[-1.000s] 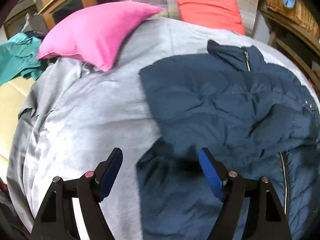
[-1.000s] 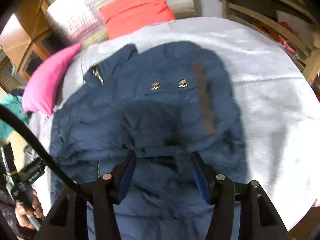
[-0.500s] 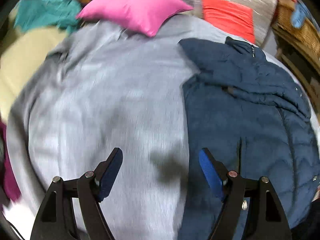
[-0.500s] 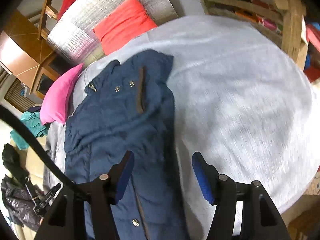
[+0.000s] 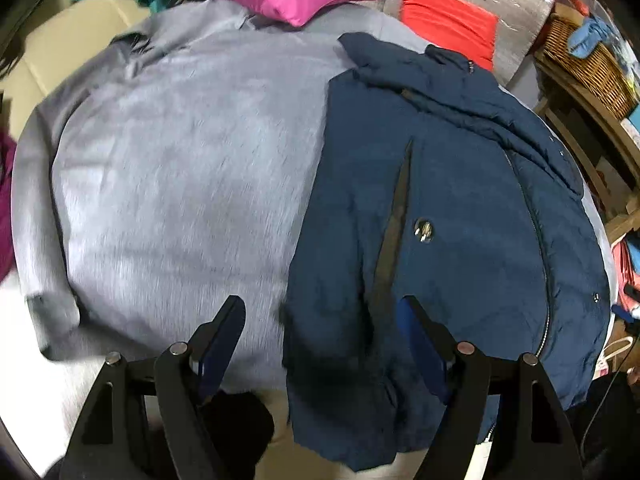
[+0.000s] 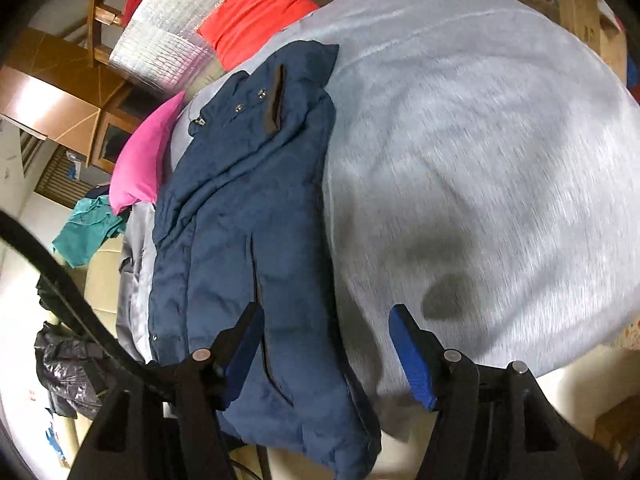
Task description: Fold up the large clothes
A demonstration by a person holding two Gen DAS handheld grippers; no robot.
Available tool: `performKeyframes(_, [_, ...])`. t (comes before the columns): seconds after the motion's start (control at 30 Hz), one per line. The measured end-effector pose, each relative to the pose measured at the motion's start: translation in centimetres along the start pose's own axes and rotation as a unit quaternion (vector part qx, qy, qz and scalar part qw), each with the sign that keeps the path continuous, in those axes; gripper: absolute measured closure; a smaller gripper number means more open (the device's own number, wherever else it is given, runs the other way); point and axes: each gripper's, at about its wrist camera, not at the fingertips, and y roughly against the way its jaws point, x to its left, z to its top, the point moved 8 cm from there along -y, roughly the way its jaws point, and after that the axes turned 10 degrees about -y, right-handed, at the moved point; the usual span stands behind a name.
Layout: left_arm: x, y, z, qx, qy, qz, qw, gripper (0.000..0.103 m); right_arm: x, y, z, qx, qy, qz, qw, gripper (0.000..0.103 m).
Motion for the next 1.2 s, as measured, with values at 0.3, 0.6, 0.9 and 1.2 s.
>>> performKeyframes(0.3, [1.5,-1.2,-3.1,0.036,0.049,-0.017,0.998,0.029,-2.6,-0.2,-3.8,0.024,-0.025,-0.017,0.999,0.032])
performKeyframes(0.6, [-0.3,-2.2,-3.4,0.055,0.034,-0.067,0.9956,0.034,-3.7,-2.5,-7.2,0.057,-0.035,-0.05,0.997,0.029])
performKeyframes(0.9, [-3.1,-2.4,-3.1,0.042,-0.011,-0.078,0.996,0.048,-2.9,-6.2,-9.1,0.085,-0.032,-0.046,0.995,0.044])
performKeyframes(1.2, [-3.6,-2.8,-3.0,0.053,-0.014,-0.082,0.9951,0.034,1.3,-5.4,-10.6,0.069,0.06,-0.04,0.995,0.071])
